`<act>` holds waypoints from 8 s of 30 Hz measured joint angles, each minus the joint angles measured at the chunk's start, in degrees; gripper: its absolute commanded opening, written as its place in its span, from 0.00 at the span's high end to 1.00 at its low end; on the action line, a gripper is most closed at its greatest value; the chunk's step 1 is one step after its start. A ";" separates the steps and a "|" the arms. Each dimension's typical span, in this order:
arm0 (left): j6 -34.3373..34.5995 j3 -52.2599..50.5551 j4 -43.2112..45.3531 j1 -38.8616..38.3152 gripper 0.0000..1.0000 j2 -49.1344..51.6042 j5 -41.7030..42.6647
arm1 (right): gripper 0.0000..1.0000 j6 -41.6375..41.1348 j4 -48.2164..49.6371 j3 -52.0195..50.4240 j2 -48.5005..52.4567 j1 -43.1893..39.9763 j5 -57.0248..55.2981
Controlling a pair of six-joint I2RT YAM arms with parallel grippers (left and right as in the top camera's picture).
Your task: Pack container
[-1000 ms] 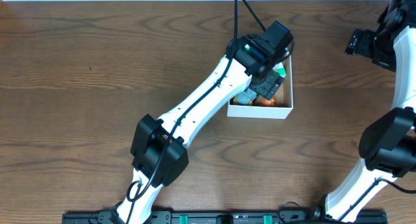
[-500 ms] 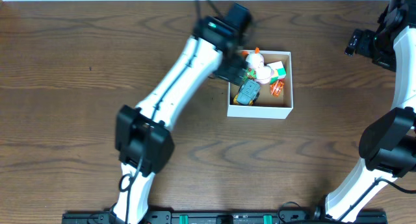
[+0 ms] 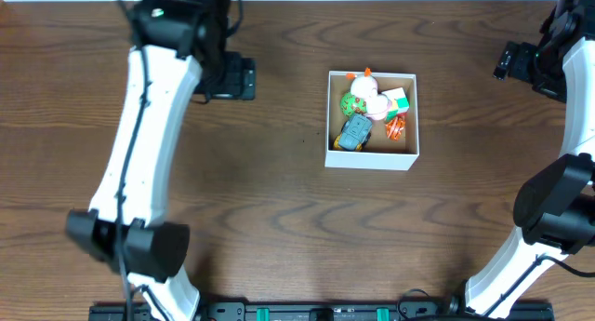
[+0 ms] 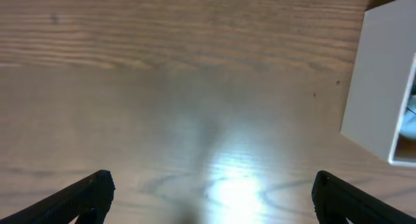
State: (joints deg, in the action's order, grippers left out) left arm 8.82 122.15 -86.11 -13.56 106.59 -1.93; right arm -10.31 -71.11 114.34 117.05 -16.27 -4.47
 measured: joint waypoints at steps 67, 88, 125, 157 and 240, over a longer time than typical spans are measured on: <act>-14.27 -100.19 65.31 12.00 0.02 -94.05 15.54 | 0.01 0.00 0.02 -0.07 0.00 -0.02 -0.02; -15.58 -118.38 94.49 14.27 0.02 -105.79 15.72 | 0.01 0.00 0.00 -0.07 0.00 -0.02 0.00; -16.37 -121.11 85.61 14.27 0.02 -105.28 14.43 | 0.01 0.00 0.00 -0.07 0.00 -0.02 0.00; -16.37 -121.11 85.59 14.27 0.02 -105.28 14.40 | 0.01 0.00 0.00 -0.44 -3.17 5.62 -0.04; -16.37 -120.89 85.15 14.27 0.02 -105.13 14.40 | 0.01 17.14 63.25 -111.86 -116.21 17.88 8.61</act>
State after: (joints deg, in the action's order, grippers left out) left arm -7.55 1.26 -0.95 0.71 1.45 12.47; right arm 6.83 -7.86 2.48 0.84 1.61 4.14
